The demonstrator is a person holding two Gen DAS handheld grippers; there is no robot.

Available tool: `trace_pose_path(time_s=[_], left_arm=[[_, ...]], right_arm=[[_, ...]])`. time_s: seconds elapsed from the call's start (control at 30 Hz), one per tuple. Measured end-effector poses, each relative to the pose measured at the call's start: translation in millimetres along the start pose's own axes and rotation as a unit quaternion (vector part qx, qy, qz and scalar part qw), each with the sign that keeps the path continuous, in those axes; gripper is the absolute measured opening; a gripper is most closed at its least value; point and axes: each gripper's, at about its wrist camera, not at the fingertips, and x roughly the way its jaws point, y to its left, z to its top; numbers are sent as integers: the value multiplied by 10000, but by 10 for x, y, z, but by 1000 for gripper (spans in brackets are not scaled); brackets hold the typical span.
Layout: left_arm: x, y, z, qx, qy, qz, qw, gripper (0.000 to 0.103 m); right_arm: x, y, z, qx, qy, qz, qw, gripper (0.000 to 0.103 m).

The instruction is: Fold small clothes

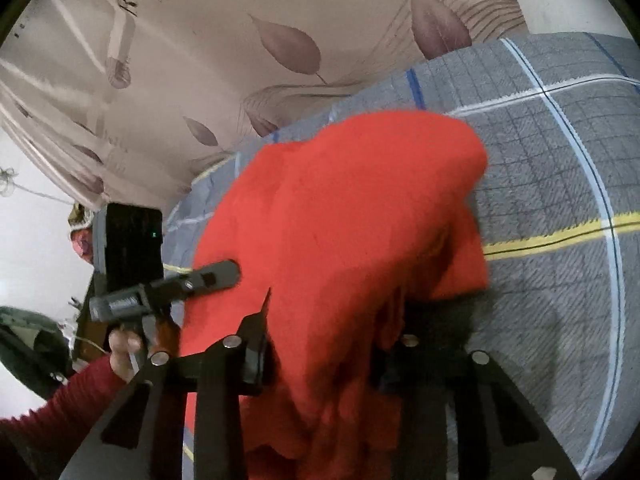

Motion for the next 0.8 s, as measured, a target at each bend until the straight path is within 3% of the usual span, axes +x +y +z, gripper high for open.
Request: trace_pose_path(time_s=[0.2, 0.47, 0.8], left_arm=[[-280, -192, -69, 171, -227, 385, 9989, 34], [-1207, -332, -257, 193, -592, 522, 9967, 34], [-2042, -402, -825, 316, -660, 914, 9931, 34]], right_arm=[[-99, 415, -63, -66, -202, 61, 9998, 33], [-176, 1144, -272, -229, -353, 542, 9976, 33], [-76, 1830, -832, -268, -144, 1061, 9939, 33]])
